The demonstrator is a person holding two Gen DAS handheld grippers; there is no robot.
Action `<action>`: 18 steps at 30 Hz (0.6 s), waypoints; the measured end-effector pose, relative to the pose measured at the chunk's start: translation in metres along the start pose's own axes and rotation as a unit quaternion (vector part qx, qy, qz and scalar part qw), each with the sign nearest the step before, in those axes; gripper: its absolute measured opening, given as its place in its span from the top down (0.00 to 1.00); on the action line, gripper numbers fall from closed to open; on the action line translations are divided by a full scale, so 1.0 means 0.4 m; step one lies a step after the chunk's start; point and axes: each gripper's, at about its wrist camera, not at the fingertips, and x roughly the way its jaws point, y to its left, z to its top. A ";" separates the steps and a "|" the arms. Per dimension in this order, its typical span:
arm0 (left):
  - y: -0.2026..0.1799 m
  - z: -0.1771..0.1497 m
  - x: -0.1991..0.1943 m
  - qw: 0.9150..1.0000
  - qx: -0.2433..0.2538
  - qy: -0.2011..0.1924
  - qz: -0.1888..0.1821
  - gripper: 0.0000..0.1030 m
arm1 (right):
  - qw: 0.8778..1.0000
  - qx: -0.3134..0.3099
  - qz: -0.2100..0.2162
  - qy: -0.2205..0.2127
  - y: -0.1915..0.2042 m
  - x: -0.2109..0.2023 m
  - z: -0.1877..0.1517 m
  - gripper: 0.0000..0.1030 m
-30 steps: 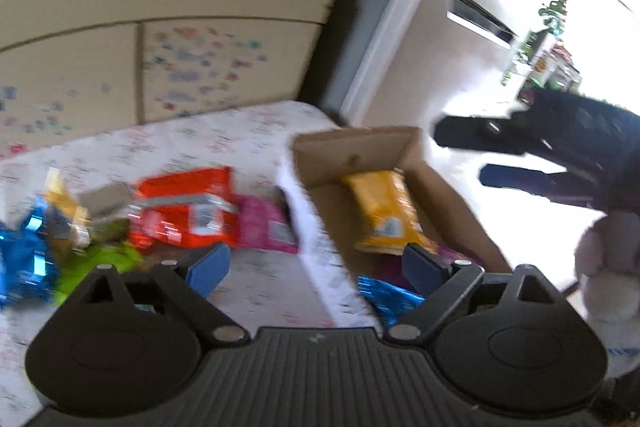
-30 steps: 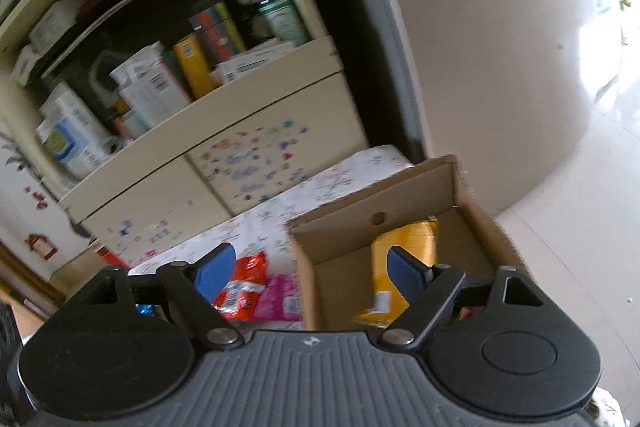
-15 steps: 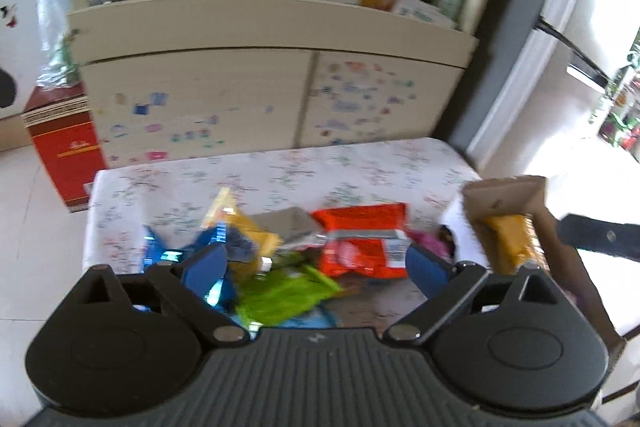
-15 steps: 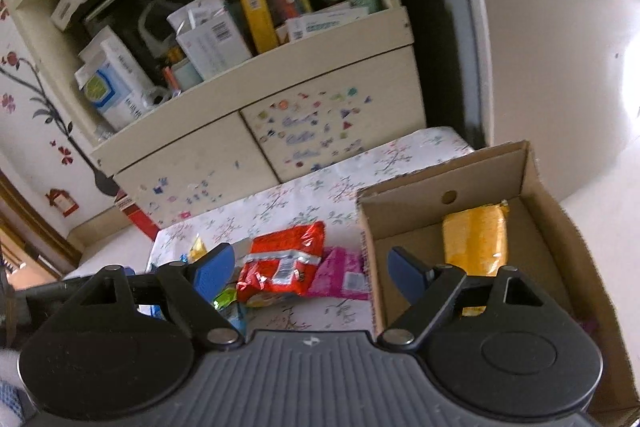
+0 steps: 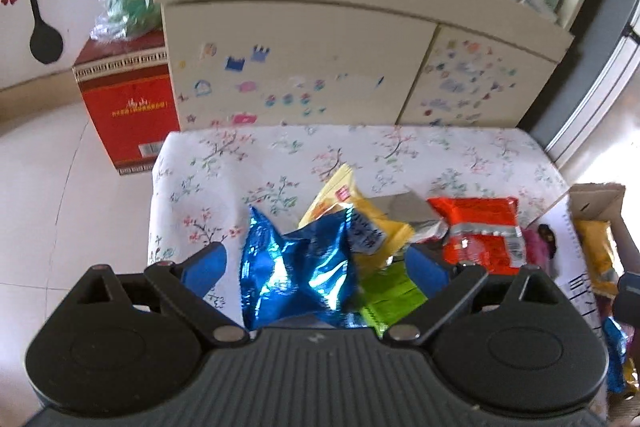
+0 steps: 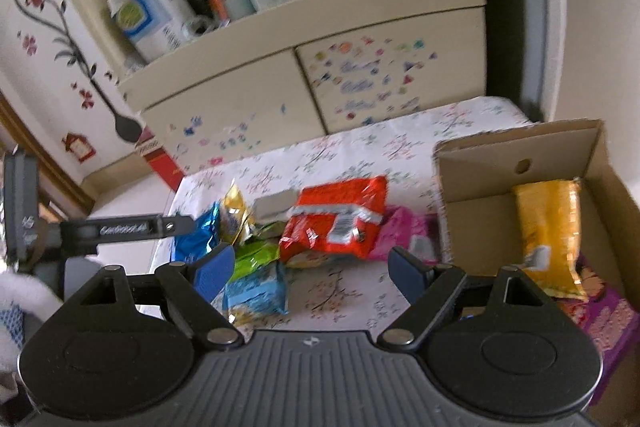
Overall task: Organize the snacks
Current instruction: 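Lower both grippers back over the snack pile on the table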
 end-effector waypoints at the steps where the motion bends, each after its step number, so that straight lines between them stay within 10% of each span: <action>1: 0.004 0.001 0.009 1.000 0.003 0.004 0.002 0.07 | 1.000 -0.003 0.000 0.004 0.006 0.008 -0.002 0.14; 18: 0.014 -0.002 0.150 0.999 0.004 0.047 -0.001 0.07 | 0.996 -0.032 0.010 0.086 0.075 0.186 -0.078 0.14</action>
